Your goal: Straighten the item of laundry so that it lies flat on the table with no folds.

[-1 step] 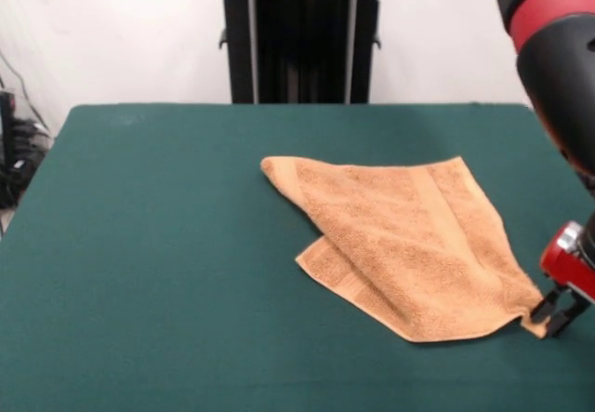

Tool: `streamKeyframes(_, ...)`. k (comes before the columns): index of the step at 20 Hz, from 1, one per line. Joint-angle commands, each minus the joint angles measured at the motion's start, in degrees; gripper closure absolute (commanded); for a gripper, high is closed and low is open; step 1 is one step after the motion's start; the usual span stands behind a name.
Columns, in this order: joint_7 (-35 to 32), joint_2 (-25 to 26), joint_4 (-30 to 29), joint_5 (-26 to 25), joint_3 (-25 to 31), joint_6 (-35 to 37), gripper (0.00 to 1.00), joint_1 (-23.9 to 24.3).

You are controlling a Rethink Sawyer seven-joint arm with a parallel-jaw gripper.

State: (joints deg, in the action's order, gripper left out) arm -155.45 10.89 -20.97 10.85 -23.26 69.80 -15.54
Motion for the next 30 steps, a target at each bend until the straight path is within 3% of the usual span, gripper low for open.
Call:
streamKeyframes(1,-25.99,10.29,10.95,7.49,-1.68,5.22,1.0,-3.35)
streamKeyframes(6,-25.11,9.95,9.68,8.05,-0.65,3.92,1.0,-2.82)
streamKeyframes(12,-16.27,5.21,2.69,4.19,2.35,0.87,1.0,-2.3)
streamKeyframes(13,-16.53,4.8,1.83,3.91,2.52,0.08,0.0,-2.34)
streamKeyframes(23,-14.47,2.99,-1.82,3.97,4.57,-3.31,0.0,-1.09)
streamKeyframes(25,-10.3,-0.75,-7.16,3.67,5.97,-4.08,0.0,0.19)
streamKeyframes(30,4.22,-16.88,-27.16,3.34,8.91,-5.28,0.0,5.99)
